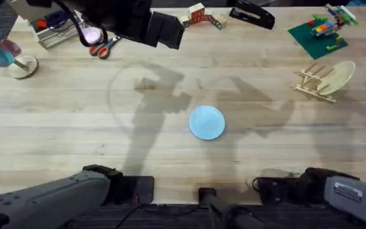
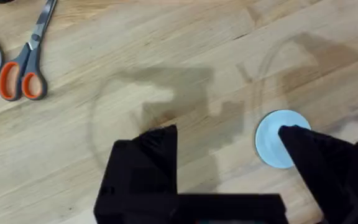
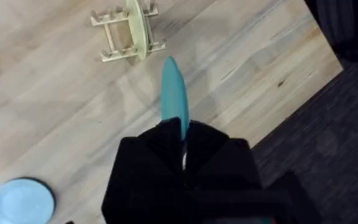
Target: Pick up the plates from the table one by one and place each into a slot on the dish rack.
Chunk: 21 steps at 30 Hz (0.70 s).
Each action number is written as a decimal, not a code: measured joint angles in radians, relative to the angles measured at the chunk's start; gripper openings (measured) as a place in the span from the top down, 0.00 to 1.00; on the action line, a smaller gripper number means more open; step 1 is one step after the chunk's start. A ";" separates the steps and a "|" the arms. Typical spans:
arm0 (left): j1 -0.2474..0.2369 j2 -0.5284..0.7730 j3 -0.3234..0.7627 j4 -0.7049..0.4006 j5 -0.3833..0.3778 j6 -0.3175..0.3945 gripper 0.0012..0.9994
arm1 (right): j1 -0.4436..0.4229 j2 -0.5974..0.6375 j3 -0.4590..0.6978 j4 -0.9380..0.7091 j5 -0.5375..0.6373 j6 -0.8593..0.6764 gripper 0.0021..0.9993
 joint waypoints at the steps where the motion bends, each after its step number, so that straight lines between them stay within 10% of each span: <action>1: 0.000 0.000 0.000 0.000 0.000 0.000 0.01 | 0.000 0.000 0.000 0.000 0.000 -0.006 0.97; 21: 0.000 0.000 0.000 0.000 0.000 0.000 0.01 | 0.000 0.128 0.000 0.178 -0.016 -0.120 0.97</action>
